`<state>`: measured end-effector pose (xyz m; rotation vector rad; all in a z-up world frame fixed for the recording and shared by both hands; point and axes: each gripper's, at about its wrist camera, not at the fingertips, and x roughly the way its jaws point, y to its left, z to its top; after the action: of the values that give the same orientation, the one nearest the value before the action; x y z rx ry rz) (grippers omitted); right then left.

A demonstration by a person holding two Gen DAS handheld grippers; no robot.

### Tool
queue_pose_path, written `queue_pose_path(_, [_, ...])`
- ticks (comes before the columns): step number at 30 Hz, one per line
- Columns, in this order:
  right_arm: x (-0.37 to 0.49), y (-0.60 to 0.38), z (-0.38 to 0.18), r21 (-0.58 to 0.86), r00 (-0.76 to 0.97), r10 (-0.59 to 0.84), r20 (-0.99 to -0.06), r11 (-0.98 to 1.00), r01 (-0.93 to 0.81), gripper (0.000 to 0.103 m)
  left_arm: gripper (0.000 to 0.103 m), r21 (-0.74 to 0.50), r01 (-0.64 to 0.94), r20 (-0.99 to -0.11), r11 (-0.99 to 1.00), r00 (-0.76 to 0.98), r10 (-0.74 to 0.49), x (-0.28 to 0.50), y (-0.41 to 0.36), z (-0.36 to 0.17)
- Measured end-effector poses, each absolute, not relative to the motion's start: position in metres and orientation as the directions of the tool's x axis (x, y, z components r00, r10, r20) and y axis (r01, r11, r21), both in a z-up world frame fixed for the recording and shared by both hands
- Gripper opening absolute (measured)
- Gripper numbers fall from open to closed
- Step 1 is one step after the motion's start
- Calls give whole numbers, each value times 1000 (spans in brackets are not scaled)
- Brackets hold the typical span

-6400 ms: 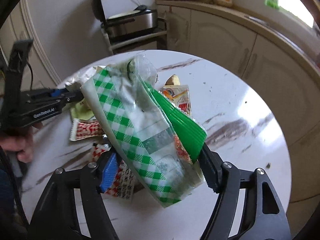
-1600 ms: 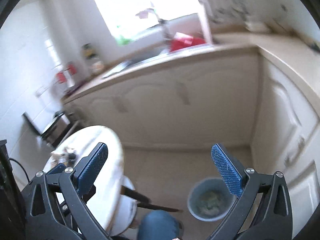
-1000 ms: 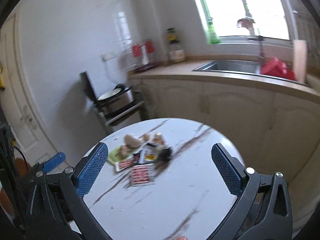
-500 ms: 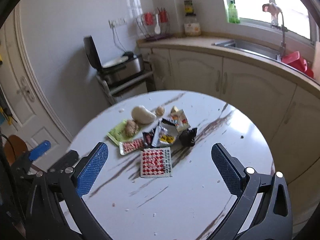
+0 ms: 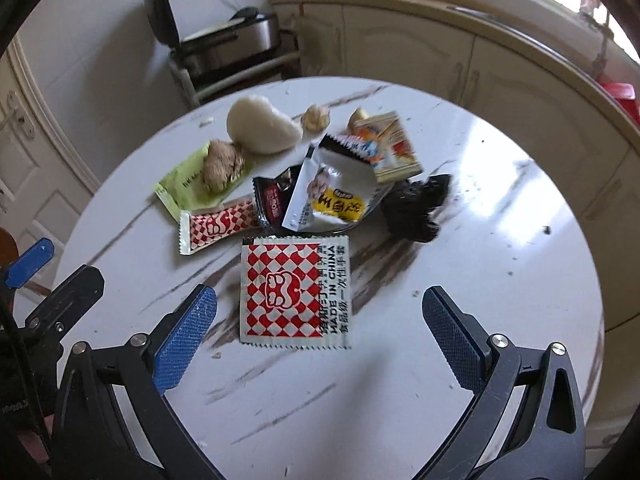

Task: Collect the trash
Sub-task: 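Grasp the red-checked sachet with the right tool while the left tool grasps the red-white stick sachet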

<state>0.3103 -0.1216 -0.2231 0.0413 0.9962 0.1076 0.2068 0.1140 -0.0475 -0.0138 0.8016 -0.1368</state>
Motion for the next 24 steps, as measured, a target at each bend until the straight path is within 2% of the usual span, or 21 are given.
queue_pose_path(8, [324, -111, -240, 21, 512, 61, -857, 996, -84, 88, 102, -63, 129, -729, 990, 671, -134, 237, 108, -57])
queue_pose_path(11, [323, -112, -238, 4, 526, 52, -849, 996, -93, 74, 102, -64, 141, -731, 988, 667, -142, 245, 105, -61])
queue_pose_path(13, [322, -116, -236, 2, 534, 56, -843, 995, -101, 55, 102, -66, 150, -734, 986, 662, -150, 246, 101, -66])
queue_pose_path(16, [320, -125, -234, 6, 540, 61, -839, 995, -104, 40, 102, -70, 167, -735, 983, 658, -164, 253, 96, -68])
queue_pose_path(24, [315, -148, -233, 108, 545, 149, -825, 988, -107, 37, 102, -44, 224, -747, 974, 640, -181, 273, 74, -76])
